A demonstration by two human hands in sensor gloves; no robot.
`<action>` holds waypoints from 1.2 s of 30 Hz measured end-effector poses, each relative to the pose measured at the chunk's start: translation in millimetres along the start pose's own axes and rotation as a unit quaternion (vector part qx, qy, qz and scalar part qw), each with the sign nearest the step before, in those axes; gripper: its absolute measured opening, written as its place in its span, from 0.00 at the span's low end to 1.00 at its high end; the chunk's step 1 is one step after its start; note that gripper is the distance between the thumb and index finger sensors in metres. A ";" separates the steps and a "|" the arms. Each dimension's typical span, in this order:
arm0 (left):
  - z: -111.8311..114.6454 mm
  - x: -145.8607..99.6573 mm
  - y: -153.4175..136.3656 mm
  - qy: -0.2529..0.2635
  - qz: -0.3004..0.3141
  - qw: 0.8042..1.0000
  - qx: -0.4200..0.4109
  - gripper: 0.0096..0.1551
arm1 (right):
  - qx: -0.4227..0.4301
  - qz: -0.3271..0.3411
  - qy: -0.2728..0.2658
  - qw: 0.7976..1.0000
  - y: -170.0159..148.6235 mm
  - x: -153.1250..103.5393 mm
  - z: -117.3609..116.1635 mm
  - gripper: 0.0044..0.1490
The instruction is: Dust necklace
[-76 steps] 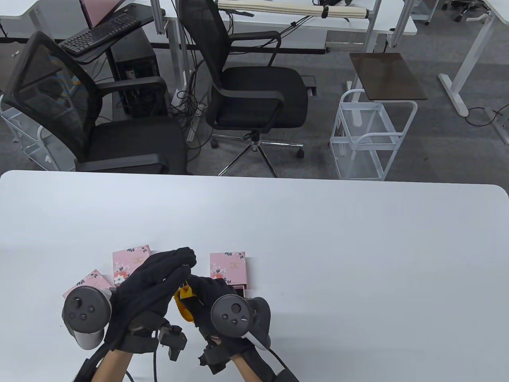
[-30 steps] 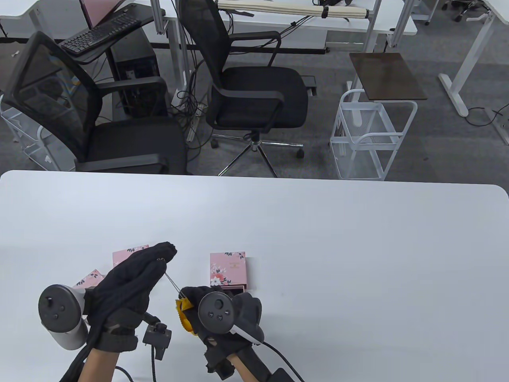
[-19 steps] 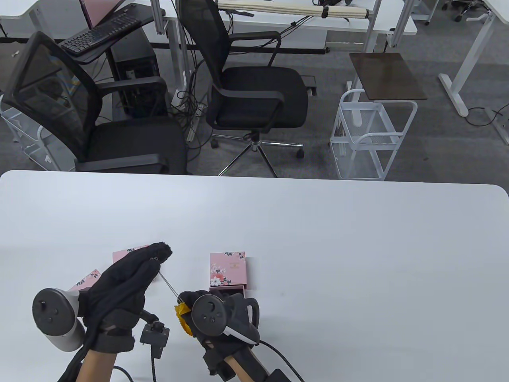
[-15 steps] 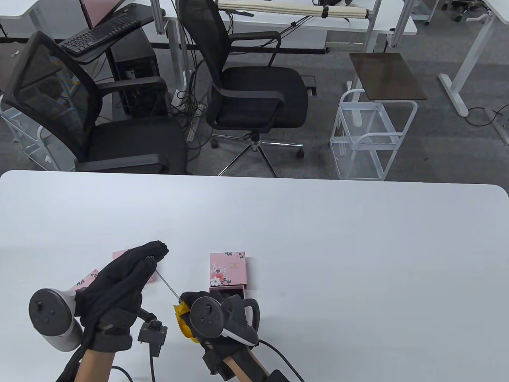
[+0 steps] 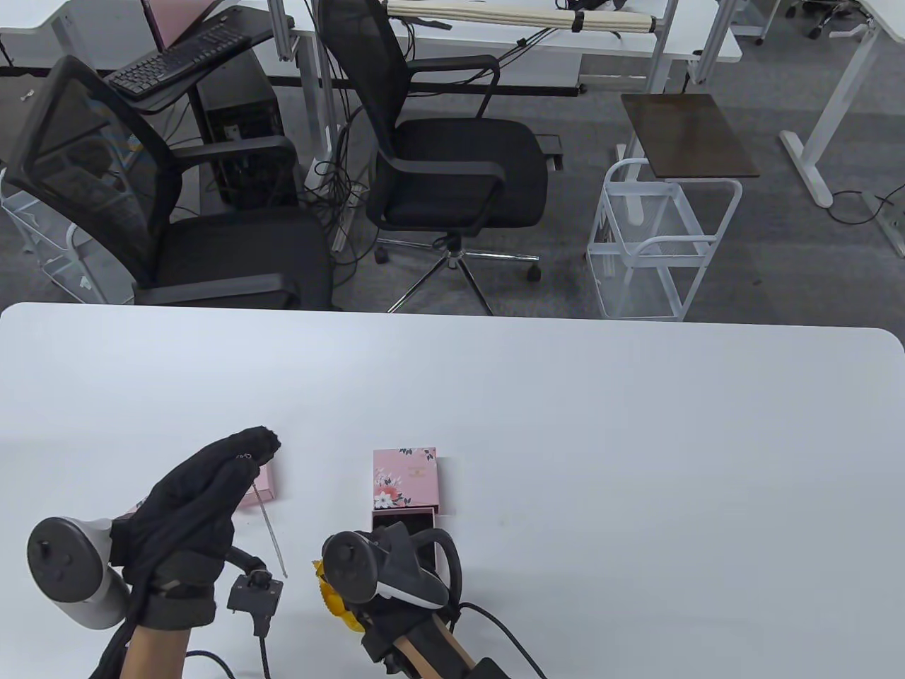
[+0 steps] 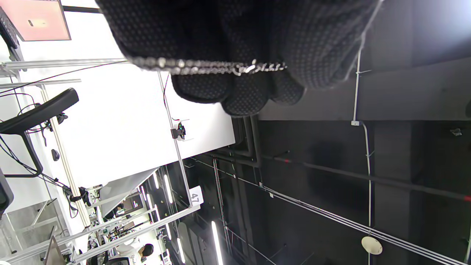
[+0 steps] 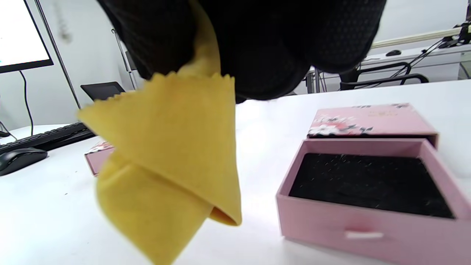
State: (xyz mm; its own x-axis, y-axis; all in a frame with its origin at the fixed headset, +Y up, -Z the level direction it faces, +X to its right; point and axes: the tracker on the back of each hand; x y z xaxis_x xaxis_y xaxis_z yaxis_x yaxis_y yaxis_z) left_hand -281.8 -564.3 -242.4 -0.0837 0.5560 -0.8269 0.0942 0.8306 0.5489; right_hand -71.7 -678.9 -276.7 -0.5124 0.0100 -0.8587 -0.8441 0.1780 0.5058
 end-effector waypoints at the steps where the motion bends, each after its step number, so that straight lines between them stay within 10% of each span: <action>1: -0.5 -0.1 -1.1 0.001 -0.002 1.000 -0.003 0.18 | -0.002 -0.005 -0.007 1.000 -2.4 -1.3 3.5 0.24; 17: 27.7 -4.9 -31.7 -0.011 -0.070 0.997 0.027 0.19 | 0.031 -0.196 -0.167 0.966 -133.9 -63.2 41.5 0.24; 36: 41.1 -1.6 -62.7 -0.027 -0.089 0.995 0.031 0.19 | -0.124 -0.348 0.014 0.929 -201.7 -52.7 -35.2 0.26</action>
State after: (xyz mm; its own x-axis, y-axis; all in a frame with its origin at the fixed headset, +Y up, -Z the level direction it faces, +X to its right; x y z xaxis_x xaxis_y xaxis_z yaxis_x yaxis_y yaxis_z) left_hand -246.7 -618.6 -280.5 -0.0511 0.3963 -0.9167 0.1438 0.9113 0.3859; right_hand 120.0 -750.0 -330.5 0.1696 -0.0498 -0.9843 -0.9813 -0.1002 -0.1640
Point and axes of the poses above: the tracker on the back of each hand, its own y axis roughly to the thumb side, its own x axis roughly from the wrist to the fingertips, z = x × y, and after that the axes turned 4 degrees about -x, right-handed
